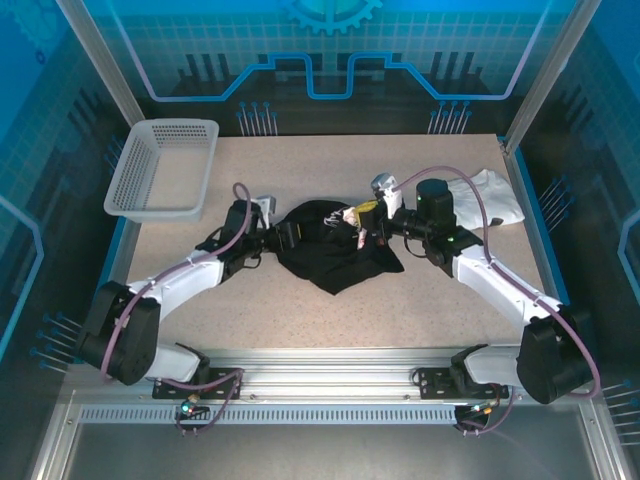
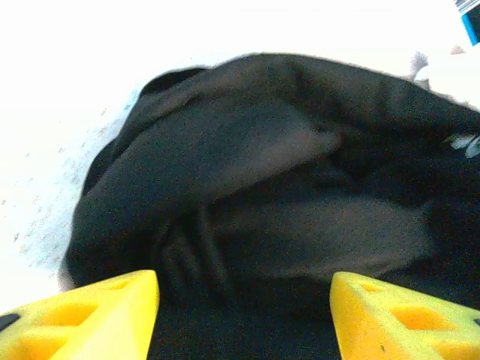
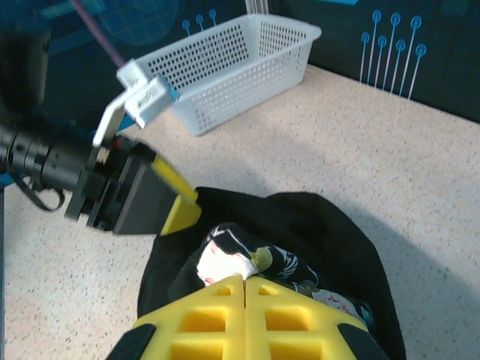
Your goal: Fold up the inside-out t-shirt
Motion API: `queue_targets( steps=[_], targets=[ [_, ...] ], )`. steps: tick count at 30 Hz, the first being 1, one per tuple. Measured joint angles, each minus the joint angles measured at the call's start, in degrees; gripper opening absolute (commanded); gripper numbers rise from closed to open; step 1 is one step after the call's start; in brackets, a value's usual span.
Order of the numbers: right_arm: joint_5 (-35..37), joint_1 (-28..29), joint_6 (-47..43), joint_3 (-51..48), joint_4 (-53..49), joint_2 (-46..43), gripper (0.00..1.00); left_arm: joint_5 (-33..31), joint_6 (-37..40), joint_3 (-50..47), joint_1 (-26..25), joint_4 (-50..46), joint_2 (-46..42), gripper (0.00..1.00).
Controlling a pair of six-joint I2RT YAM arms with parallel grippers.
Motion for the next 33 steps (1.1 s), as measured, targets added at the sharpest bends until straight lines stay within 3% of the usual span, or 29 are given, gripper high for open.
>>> queue_targets(
  steps=[8,11,13,18,22,28,33],
  targets=[
    [0.1,0.0,-1.1,-0.2,-2.3,-2.3,0.0,1.0,8.4,16.0,-0.1,-8.1,13.5,0.74],
    [0.3,0.0,-1.1,-0.1,-2.7,-2.4,0.0,2.2,10.8,20.5,-0.3,-12.0,19.0,0.72],
    [0.9,-0.1,-1.0,0.5,-3.4,-2.4,0.0,2.7,12.2,23.8,-0.6,-14.5,22.8,0.58],
    [1.1,-1.5,1.5,3.6,-3.3,-3.5,0.0,3.3,13.2,29.6,-0.9,-18.5,28.2,0.01],
    [0.0,-3.6,4.0,3.7,-0.9,-8.2,0.0,6.6,10.0,30.0,1.1,-17.4,25.8,0.0],
    [-2.5,-7.3,7.6,-3.4,10.2,-19.6,0.0,10.9,0.0,26.9,8.6,-8.0,12.9,0.0],
    [-2.2,-7.4,7.5,-8.0,12.2,-20.6,0.0,12.1,-7.3,22.2,13.3,0.8,5.3,0.0]
  ],
)
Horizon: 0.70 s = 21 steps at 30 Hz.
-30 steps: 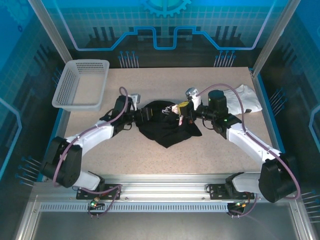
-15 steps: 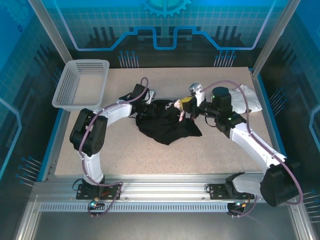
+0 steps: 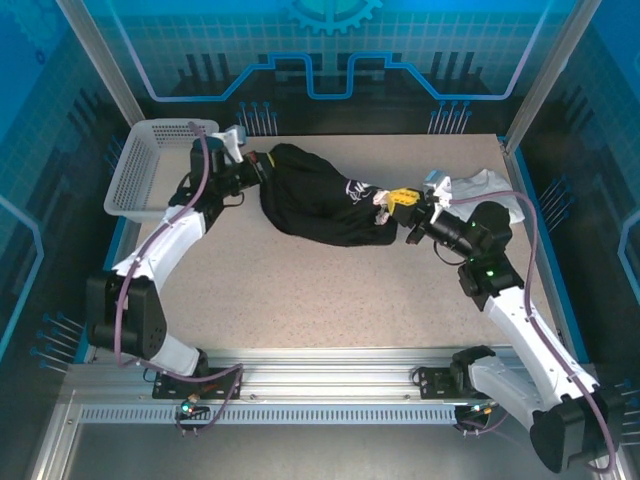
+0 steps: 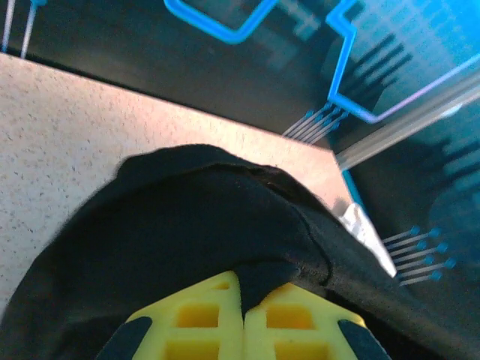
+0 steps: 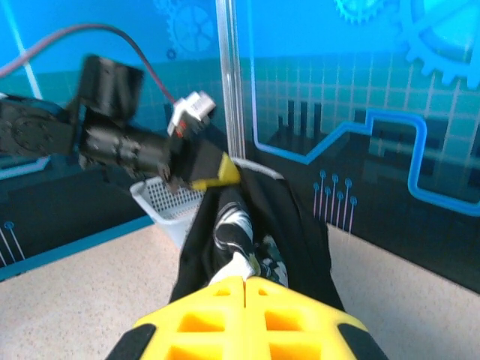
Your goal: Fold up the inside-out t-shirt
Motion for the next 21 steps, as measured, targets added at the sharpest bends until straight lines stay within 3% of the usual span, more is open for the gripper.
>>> queue_targets(
  steps=[7,11,15,21],
  targets=[
    [2.8,0.0,0.3,-1.0,-3.3,4.8,0.0,1.6,-2.5,-4.1,0.3,1.9,1.4,0.01],
    [3.6,0.9,2.6,-0.3,-3.8,8.5,0.0,1.6,-1.7,-4.5,0.1,0.9,4.1,0.24],
    [5.1,4.3,5.4,1.1,-3.9,12.2,0.0,-3.0,0.1,-4.7,-0.8,-3.4,6.5,0.48],
    [7.7,6.4,9.1,2.6,-3.9,14.1,0.0,-12.2,3.5,-12.3,-7.2,-7.3,-1.0,0.62]
  ],
)
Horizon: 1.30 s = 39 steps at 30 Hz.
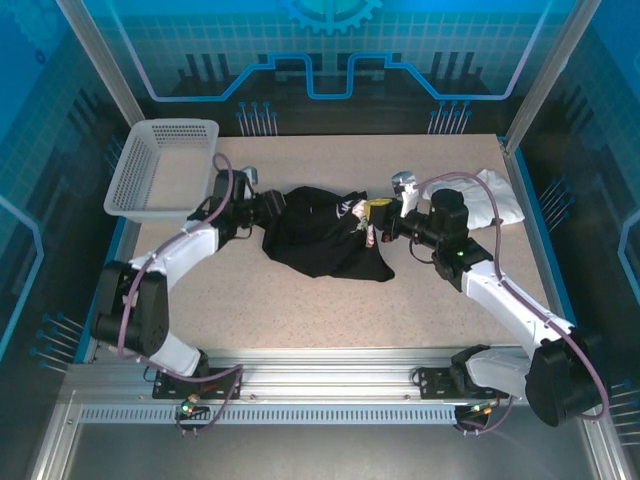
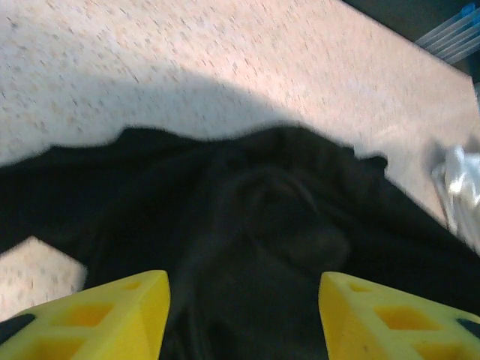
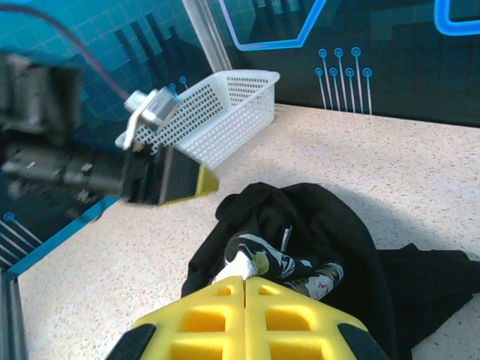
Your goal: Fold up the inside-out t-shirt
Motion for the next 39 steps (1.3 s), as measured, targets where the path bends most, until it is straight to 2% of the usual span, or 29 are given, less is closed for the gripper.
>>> queue_targets(
  steps=[5,13,15,20,21,22,27,34,35,39],
  targets=[
    [1.2,0.0,1.3,0.5,0.0,0.7,0.0,-0.3,3.2,-2.6,-7.5,-1.4,-4.8,0.64],
    [1.6,0.0,1.7,0.6,0.0,0.9,0.0,1.7,7.0,-0.3,-8.0,-2.6,5.3,0.68],
    [1.6,0.0,1.7,0.6,0.0,0.9,0.0,2.5,7.8,1.7,-8.1,-2.8,8.2,0.58],
    [1.9,0.0,0.5,0.8,-1.1,0.9,0.0,3.8,9.0,8.8,-8.2,-2.2,13.4,0.08],
    [2.1,0.0,-0.2,0.8,-1.6,0.9,0.0,4.2,9.2,9.8,-8.2,-2.0,13.5,0.01],
    [2.3,0.0,-1.3,0.8,-2.3,0.8,0.0,4.6,9.5,10.9,-8.2,-1.7,13.4,0.0],
    [2.9,0.0,-6.2,0.8,-6.0,-1.2,0.0,8.2,9.2,13.0,-8.2,0.0,9.6,0.0],
    [4.1,0.0,-10.3,0.3,-7.8,-5.0,0.0,13.5,7.4,12.2,-8.2,1.3,-4.1,0.0],
    [4.2,0.0,-10.4,0.3,-7.8,-5.1,0.0,13.5,7.6,12.1,-8.2,1.3,-5.8,0.06],
    [4.2,0.0,-10.4,0.3,-7.7,-4.7,0.0,11.7,9.1,9.5,-8.2,0.9,-8.1,0.42]
  ],
)
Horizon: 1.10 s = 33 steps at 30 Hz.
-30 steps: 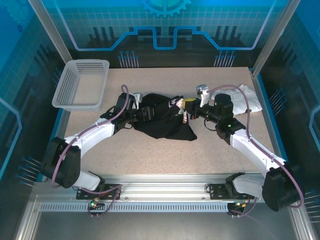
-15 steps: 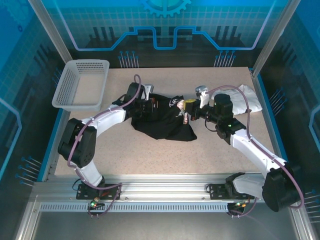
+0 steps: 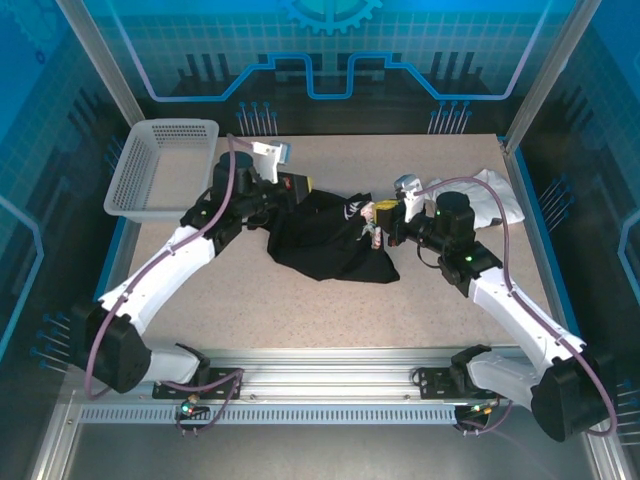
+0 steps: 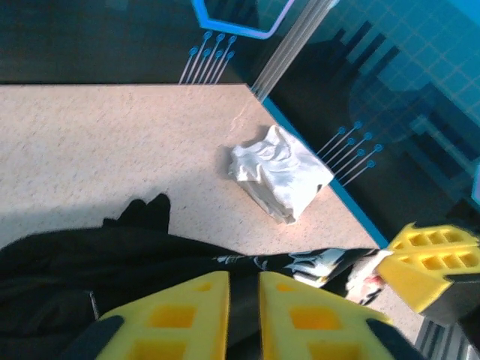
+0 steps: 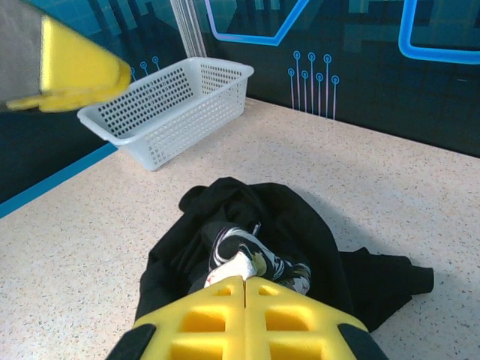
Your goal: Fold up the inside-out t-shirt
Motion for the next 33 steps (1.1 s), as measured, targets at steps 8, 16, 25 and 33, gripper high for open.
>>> queue_targets(
  steps=[8,16,25,33],
  targets=[
    [0.0,0.0,0.0,0.1,0.0,1.1,0.0,-3.5,4.1,-5.7,-0.1,-4.3,11.2,0.71],
    [0.0,0.0,0.2,0.1,0.0,1.6,0.0,-4.4,6.3,-0.1,-1.0,-4.8,24.4,0.61],
    [0.0,0.0,0.4,0.1,0.2,2.1,0.0,-4.4,6.2,9.1,-1.2,-2.2,29.7,0.0],
    [0.6,-0.4,0.4,0.1,-0.1,1.4,0.0,-2.0,3.8,7.0,-1.0,0.9,24.0,0.0]
  ],
)
